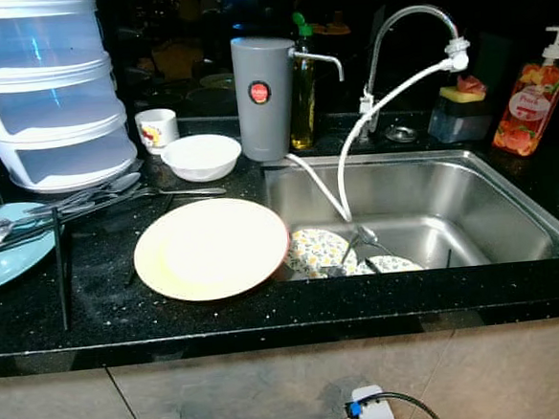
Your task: Kitchen organization
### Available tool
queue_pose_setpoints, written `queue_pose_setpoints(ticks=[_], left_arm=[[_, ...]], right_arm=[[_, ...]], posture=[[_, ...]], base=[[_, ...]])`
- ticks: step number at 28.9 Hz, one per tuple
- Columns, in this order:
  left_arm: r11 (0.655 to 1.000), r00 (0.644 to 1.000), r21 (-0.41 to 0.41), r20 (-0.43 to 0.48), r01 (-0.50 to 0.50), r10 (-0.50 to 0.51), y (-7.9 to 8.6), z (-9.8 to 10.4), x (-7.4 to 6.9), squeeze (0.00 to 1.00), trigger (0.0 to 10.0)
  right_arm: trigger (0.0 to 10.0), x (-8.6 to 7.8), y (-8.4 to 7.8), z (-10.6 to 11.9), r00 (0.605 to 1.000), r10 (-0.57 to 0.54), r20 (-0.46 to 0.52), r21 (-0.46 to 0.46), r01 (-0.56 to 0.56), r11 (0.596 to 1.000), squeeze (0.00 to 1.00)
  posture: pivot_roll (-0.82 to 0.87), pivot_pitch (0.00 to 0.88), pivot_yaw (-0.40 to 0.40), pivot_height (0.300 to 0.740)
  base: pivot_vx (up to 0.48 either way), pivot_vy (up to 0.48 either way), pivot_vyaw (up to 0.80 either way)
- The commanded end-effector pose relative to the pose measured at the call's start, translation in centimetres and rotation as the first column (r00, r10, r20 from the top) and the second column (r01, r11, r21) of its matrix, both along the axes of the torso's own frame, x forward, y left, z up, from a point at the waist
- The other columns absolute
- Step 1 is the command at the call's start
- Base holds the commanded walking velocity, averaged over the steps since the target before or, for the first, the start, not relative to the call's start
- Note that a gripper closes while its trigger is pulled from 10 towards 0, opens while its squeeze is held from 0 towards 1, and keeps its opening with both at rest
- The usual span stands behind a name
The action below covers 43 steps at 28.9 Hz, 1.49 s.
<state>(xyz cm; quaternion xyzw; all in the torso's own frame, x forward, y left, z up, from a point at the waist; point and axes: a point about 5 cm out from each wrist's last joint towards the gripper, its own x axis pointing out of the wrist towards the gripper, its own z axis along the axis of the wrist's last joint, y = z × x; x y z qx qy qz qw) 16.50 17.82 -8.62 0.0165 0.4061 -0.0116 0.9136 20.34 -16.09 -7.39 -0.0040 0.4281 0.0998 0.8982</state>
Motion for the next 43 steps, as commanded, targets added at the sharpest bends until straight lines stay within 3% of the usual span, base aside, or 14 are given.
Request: queue_pose_setpoints(ticks=[1,7,10,13,15,25,28,32,36,37,39,41,43], left_arm=[[1.0,1.0,0.004,-0.016,0.005,-0.005,0.0,-0.2,-0.3,0.0,10.0],[1.0,1.0,0.012,0.014,0.027,-0.027,0.0,0.1,0.2,0.0,10.0],[1.0,0.997,0.014,0.07,0.025,-0.025,0.2,0.7,0.7,0.0,10.0],[0.998,0.993,0.062,0.113,0.012,-0.019,1.0,1.1,0.9,0.0,10.0],[0.99,0.981,0.143,0.194,-0.004,-0.024,2.2,2.0,1.1,0.0,10.0],[0.977,0.938,0.166,0.338,-0.135,0.072,4.7,4.3,0.3,0.0,10.0],[0.973,0.917,0.098,0.366,-0.208,0.159,5.3,4.9,-0.2,0.0,10.0],[0.974,0.908,0.136,0.404,-0.18,0.111,5.4,5.8,-0.7,0.0,10.0],[0.974,0.854,-0.058,0.472,-0.22,0.221,4.7,7.8,-1.2,0.0,10.0],[0.976,0.85,-0.11,0.481,-0.187,0.217,4.2,8.3,-1.5,0.0,10.0],[0.991,0.858,-0.124,0.501,-0.06,0.114,3.0,9.4,-2.0,0.0,10.0],[0.995,0.846,-0.075,0.533,0.066,-0.016,2.1,10.4,-2.4,0.0,10.0],[0.992,0.834,-0.057,0.548,0.114,-0.065,1.6,11.0,-2.6,0.0,10.0]], right_arm=[[10.0,-0.1,-0.2,-0.1,1.0,-0.01,-0.014,-0.005,0.01,1.0,0.0],[10.0,0.2,-0.1,0.1,1.0,-0.009,0.003,0.015,0.009,1.0,0.0],[10.0,0.7,-0.3,0.6,0.999,-0.003,0.049,0.031,0.001,1.0,0.0],[10.0,1.3,-0.6,1.1,0.995,-0.013,0.095,0.05,0.009,0.999,0.0],[10.0,1.8,-1.2,1.7,0.988,-0.04,0.152,0.074,0.029,0.997,0.0],[10.0,2.7,-1.4,2.7,0.972,-0.056,0.23,0.124,0.028,0.992,0.0],[10.0,2.8,-1.2,2.8,0.971,-0.05,0.236,0.132,0.019,0.991,0.0],[10.0,2.7,-1.2,2.8,0.971,-0.027,0.239,0.13,-0.004,0.991,0.0],[10.0,2.7,-1.9,3.2,0.965,-0.016,0.263,0.129,-0.019,0.991,0.0],[10.0,2.7,-2.0,3.4,0.961,-0.014,0.275,0.133,-0.023,0.991,0.0],[10.0,2.7,-2.2,3.9,0.953,-0.01,0.304,0.144,-0.035,0.989,0.0],[10.0,2.7,-2.4,4.6,0.942,-0.006,0.336,0.155,-0.049,0.987,0.0],[10.0,2.6,-2.5,5.0,0.936,-0.006,0.352,0.164,-0.055,0.985,0.0]], posture=[[0.06,0.007,-0.063,0.74],[0.06,0.007,-0.062,0.74],[0.06,0.015,-0.065,0.74],[0.06,0.017,-0.065,0.74],[0.06,0.022,-0.061,0.74],[0.05,0.025,-0.06,0.74],[0.05,0.022,-0.059,0.74],[0.05,0.019,-0.056,0.74],[0.05,0.018,-0.055,0.74],[0.05,0.017,-0.055,0.74],[0.05,0.017,-0.056,0.74],[0.05,0.018,-0.056,0.74],[0.05,0.018,-0.056,0.74]], base=[[0.0,0.0,0.0],[0.0,0.0,0.0],[0.0,0.0,0.0],[0.0,0.0,0.0],[0.0,0.0,0.0],[0.0,0.0,0.0],[0.0,0.0,0.0],[0.0,0.0,0.0],[0.0,0.0,0.0],[0.0,0.0,0.0],[0.0,0.0,0.0],[0.0,0.0,0.0],[0.0,0.0,0.0]])
